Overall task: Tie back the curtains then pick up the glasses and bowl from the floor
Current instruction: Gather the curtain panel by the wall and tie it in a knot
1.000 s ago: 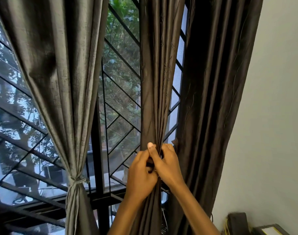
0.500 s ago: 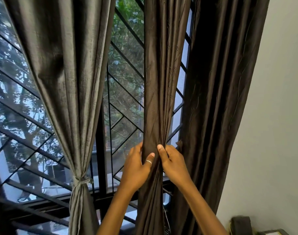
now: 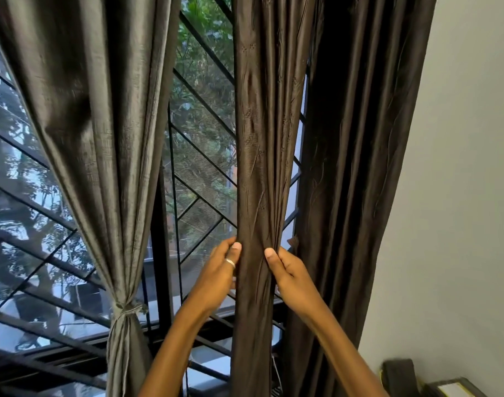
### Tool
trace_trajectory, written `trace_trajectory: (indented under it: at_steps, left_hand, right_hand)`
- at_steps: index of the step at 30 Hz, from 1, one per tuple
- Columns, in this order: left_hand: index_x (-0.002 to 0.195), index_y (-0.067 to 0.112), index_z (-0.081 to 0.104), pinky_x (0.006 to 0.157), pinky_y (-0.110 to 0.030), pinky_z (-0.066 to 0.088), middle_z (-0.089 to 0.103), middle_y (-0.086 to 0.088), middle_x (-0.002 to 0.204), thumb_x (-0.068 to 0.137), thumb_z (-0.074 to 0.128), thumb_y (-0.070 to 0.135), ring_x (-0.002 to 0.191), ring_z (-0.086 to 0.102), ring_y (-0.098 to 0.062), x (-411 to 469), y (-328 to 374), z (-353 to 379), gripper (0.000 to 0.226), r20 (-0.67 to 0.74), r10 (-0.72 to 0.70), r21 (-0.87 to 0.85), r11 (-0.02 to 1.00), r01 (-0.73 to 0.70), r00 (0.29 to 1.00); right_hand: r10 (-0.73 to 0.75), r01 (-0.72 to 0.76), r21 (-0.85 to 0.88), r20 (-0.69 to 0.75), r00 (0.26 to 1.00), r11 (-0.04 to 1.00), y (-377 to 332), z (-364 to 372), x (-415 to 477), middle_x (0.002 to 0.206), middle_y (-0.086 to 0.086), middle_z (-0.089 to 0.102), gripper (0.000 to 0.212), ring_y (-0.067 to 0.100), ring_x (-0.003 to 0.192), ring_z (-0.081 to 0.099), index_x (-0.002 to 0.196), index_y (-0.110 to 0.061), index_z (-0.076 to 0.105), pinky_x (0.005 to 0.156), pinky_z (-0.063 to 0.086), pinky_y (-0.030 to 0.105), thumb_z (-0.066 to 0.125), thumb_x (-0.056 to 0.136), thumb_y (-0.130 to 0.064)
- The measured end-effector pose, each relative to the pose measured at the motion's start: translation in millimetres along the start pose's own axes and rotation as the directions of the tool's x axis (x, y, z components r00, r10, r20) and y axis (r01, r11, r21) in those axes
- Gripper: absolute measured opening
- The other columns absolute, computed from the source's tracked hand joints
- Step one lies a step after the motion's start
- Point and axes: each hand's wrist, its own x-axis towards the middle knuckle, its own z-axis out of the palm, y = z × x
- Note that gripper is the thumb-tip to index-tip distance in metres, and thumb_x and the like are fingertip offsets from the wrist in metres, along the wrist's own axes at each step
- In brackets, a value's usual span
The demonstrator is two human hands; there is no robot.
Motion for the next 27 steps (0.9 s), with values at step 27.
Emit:
trace_trajectory:
  at_steps: [27]
  left_hand:
    - [0.099,0.031,0.072,0.088,-0.041,0.051,0.068,0.008,0.091,0.095,0.056,0.034,0.100,0.062,-0.021,-13.1,19.9,-4.4,0.017,-0.057,0.417,0.958,0.280,-0.068,0.907]
  right_hand:
    - [-0.244,0.097,-0.758,-0.084,0.966,0.645,3.5,3.3,17.2,0.084,0.005,0.054,0.040,0.021,0.072,0.059,0.086,-0.015,0.055,0.064,0.050,0.034,0.034,0.105,-0.043]
